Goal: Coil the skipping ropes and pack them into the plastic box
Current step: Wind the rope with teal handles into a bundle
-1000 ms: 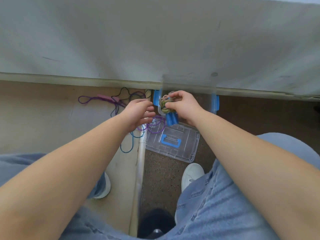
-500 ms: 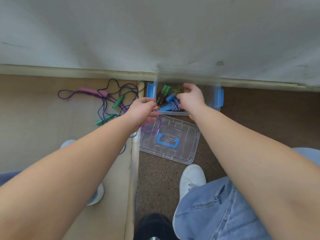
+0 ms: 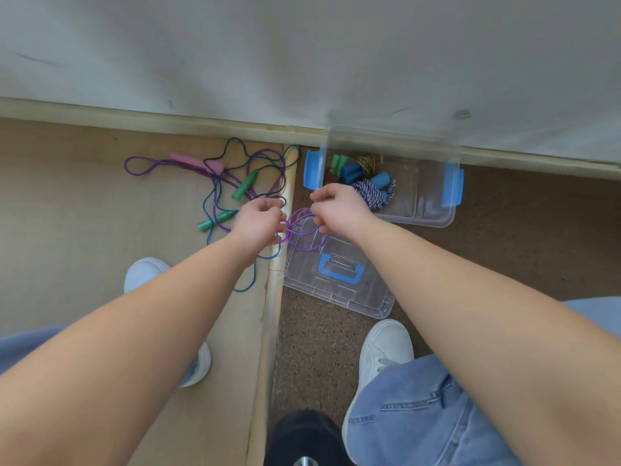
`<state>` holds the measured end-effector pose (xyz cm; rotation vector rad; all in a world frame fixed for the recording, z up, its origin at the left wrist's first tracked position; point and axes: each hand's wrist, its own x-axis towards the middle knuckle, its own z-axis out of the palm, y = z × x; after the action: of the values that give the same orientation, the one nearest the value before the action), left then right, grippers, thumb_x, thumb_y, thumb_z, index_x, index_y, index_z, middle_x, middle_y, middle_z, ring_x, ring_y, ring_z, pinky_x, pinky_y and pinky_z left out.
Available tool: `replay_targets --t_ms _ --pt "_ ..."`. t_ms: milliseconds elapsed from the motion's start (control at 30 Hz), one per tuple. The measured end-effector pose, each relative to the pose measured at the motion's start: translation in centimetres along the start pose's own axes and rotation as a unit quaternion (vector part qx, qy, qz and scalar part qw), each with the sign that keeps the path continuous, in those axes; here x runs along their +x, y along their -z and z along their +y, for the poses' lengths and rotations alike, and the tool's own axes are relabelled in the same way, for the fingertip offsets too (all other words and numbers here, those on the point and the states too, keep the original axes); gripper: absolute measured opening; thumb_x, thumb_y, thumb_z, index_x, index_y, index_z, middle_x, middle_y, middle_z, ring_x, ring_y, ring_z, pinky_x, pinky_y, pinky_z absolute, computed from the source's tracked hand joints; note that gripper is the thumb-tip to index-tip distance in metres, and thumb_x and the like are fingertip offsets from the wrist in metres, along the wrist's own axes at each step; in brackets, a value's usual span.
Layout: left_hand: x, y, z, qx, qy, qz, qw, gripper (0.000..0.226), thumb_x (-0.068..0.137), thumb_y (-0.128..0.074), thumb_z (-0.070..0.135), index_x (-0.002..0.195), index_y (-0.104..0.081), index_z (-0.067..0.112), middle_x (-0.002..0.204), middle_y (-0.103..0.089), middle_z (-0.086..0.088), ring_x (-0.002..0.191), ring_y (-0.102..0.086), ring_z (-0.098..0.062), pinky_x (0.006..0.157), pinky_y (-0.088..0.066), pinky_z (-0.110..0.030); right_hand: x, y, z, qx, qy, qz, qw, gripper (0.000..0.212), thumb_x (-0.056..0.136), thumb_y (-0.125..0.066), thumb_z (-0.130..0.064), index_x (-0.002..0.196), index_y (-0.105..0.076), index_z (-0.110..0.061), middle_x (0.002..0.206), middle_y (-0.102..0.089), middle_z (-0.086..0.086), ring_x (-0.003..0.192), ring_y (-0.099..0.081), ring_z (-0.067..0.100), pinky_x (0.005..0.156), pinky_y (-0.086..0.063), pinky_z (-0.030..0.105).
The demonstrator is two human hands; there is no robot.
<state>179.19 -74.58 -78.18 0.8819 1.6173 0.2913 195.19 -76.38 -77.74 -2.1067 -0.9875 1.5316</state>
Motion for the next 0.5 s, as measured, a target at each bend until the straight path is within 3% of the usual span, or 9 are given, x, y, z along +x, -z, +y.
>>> replay_targets --t_ms 100,200,267,367,500 --pt "1.3 0.9 -1.3 0.010 0.014 0.027 0.999 0.028 0.097 -0.043 0.012 0.117 -0.062 0.017 0.093 -0.066 0.000 0.078 -0.063 -0.014 0.070 -0.056 -0.031 0.9 -1.7 -0.1 -0.100 0.022 0.008 0.995 0.018 0.086 -0.058 -0.018 0.091 -0.071 -0.029 0.100 -0.073 -0.001 0.096 -0.069 0.023 0.088 -0.058 0.041" --pt "2.9 1.8 -2.7 0.047 0.020 0.043 0.998 0.028 0.095 -0.047 0.012 0.117 -0.063 0.016 0.089 -0.065 0.000 0.081 -0.064 -0.018 0.070 -0.057 -0.034 1.8 -3.9 -0.9 -0.150 0.044 -0.011 0.988 0.027 0.090 -0.055 -0.023 0.111 -0.073 -0.025 0.115 -0.071 -0.002 0.106 -0.064 0.020 0.091 -0.052 0.031" --pt "3.7 2.2 -3.4 0.075 0.021 0.050 0.996 0.029 0.093 -0.049 0.015 0.119 -0.063 0.016 0.096 -0.067 -0.002 0.082 -0.064 -0.019 0.080 -0.059 -0.040 2.4 -5.8 -1.4 -0.162 0.047 -0.056 0.984 0.031 0.090 -0.058 -0.026 0.119 -0.070 -0.025 0.120 -0.070 -0.002 0.110 -0.064 0.020 0.091 -0.050 0.029" --pt "5.3 3.0 -4.0 0.107 0.002 0.083 0.991 0.032 0.089 -0.053 0.018 0.119 -0.064 0.020 0.106 -0.067 0.001 0.098 -0.065 -0.022 0.094 -0.054 -0.043 4.0 -8.2 -1.7 -0.190 0.051 -0.067 0.978 0.034 0.090 -0.057 -0.026 0.123 -0.067 -0.025 0.125 -0.068 0.003 0.115 -0.061 0.024 0.094 -0.049 0.032" --pt "7.7 4.8 -4.4 0.132 -0.014 0.128 0.983 0.043 0.079 -0.055 0.027 0.121 -0.061 0.026 0.115 -0.059 0.000 0.095 -0.068 -0.029 0.089 -0.056 -0.047 7.1 -10.1 -1.8 -0.183 0.049 -0.047 0.981 0.039 0.093 -0.055 -0.022 0.132 -0.059 -0.018 0.124 -0.066 0.007 0.114 -0.060 0.028 0.093 -0.048 0.033"
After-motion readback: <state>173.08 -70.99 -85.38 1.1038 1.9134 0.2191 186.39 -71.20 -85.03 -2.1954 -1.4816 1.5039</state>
